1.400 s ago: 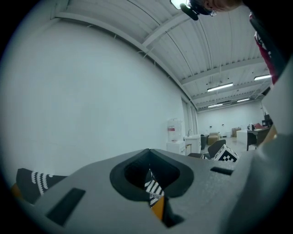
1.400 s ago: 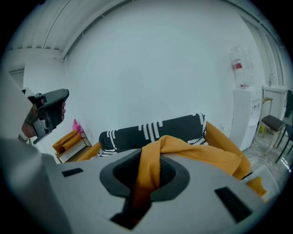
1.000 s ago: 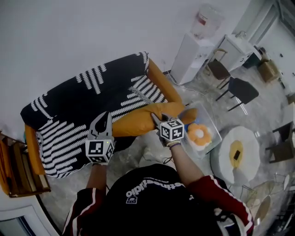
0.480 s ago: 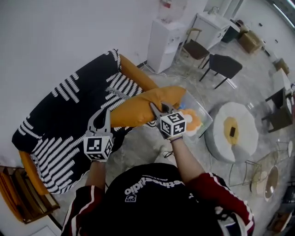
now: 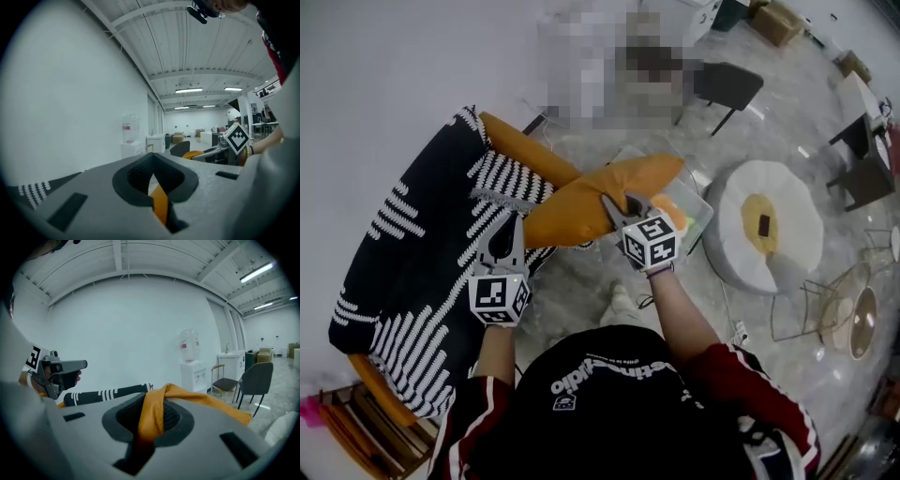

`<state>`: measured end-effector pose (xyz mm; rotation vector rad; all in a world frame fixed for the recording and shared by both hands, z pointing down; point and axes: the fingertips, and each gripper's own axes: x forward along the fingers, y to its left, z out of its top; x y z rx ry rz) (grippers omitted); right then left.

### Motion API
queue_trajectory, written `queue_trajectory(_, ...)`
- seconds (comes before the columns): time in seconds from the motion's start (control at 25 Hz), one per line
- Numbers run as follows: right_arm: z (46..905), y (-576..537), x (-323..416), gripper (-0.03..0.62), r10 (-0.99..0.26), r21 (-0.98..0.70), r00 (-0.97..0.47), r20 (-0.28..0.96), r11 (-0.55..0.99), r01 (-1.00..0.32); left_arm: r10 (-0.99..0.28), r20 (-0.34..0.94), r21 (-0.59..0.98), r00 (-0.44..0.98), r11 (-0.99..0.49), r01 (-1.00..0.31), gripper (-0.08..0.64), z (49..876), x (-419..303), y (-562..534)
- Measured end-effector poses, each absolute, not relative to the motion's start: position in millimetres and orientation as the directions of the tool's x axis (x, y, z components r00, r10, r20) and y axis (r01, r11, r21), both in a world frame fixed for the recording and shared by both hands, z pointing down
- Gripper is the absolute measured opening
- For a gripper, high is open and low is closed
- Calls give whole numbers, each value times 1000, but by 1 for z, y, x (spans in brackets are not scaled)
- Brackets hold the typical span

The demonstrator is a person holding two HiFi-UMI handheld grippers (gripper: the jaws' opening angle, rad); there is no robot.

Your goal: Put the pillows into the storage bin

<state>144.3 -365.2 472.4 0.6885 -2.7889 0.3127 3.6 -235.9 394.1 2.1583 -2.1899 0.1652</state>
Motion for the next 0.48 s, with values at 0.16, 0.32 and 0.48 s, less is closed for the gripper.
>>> queue_trajectory(0.16, 490, -417, 192, 55, -469, -157, -828, 308, 833, -530, -985, 167, -33, 40, -47, -998, 3, 412, 42, -290)
queue_trajectory(0.32, 512, -465, 232, 55, -504, -162, -798, 330, 803, -574, -977, 202, -31, 69, -77, -997, 3, 427, 71, -336)
queue_trajectory(0.48, 535, -511, 261, 55, -512, -149, -779, 362, 793, -591, -972, 224, -35, 77, -87, -996, 3, 438, 92, -374)
